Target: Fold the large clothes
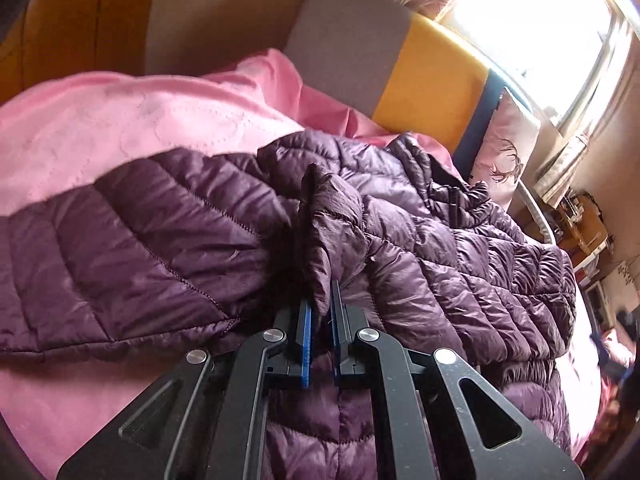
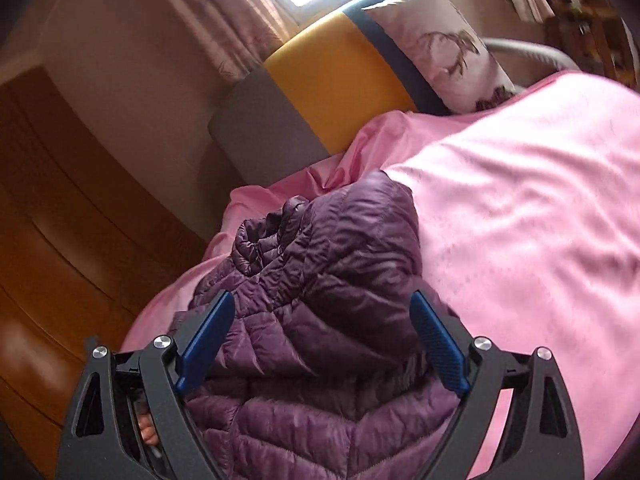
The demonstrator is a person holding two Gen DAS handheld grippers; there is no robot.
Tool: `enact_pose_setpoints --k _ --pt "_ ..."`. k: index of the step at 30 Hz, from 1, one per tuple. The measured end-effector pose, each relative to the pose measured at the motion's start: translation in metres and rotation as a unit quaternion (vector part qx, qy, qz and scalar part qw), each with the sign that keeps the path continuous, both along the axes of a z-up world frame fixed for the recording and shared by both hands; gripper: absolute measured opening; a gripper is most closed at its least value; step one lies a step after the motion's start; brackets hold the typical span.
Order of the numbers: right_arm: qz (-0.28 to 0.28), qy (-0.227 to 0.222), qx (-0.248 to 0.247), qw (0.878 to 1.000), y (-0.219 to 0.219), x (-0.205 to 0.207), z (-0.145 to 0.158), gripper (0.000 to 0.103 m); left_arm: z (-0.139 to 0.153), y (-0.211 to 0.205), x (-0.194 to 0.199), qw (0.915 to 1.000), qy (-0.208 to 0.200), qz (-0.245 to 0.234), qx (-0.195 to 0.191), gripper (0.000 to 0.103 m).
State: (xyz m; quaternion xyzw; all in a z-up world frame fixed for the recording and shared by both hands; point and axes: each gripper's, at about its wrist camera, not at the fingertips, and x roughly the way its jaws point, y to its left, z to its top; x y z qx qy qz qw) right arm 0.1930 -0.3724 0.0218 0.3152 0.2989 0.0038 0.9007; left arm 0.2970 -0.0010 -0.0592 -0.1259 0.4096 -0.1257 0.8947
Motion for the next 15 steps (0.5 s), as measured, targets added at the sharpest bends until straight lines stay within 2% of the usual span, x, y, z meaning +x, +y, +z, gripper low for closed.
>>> enact_pose_setpoints --k 1,3,5,7,9,12,15 --pt "0.007 0.004 -0.020 1.000 0.007 0.013 0.005 0.085 0.001 0.002 -0.004 1.0000 -0.004 0.000 -0.002 0.006" --pt "0.026 0.017 -0.023 0.999 0.014 0.044 0.001 0.085 0.004 0.003 -0.011 1.0000 -0.007 0.001 0.002 0.006" --pt "0.041 0.050 -0.002 0.998 0.021 0.076 -0.020 0.085 -0.001 0.013 -0.020 0.9998 -0.001 0.012 0.015 0.006" --pt "0.091 0.083 0.037 0.992 0.035 0.097 -0.050 0.085 -0.006 0.025 -0.025 0.9994 0.010 0.028 0.020 0.006" --pt "0.106 0.108 0.033 0.988 0.046 0.105 -0.071 0.083 -0.010 0.038 -0.031 0.9990 0.019 0.040 0.011 0.006" --pt "0.124 0.078 0.056 0.988 0.044 0.092 -0.065 0.082 -0.004 0.050 -0.044 0.9989 0.011 0.044 0.011 0.006" --pt "0.087 0.038 0.050 0.994 0.018 0.076 -0.040 0.070 -0.003 0.050 -0.051 0.9991 0.009 0.037 0.015 0.006"
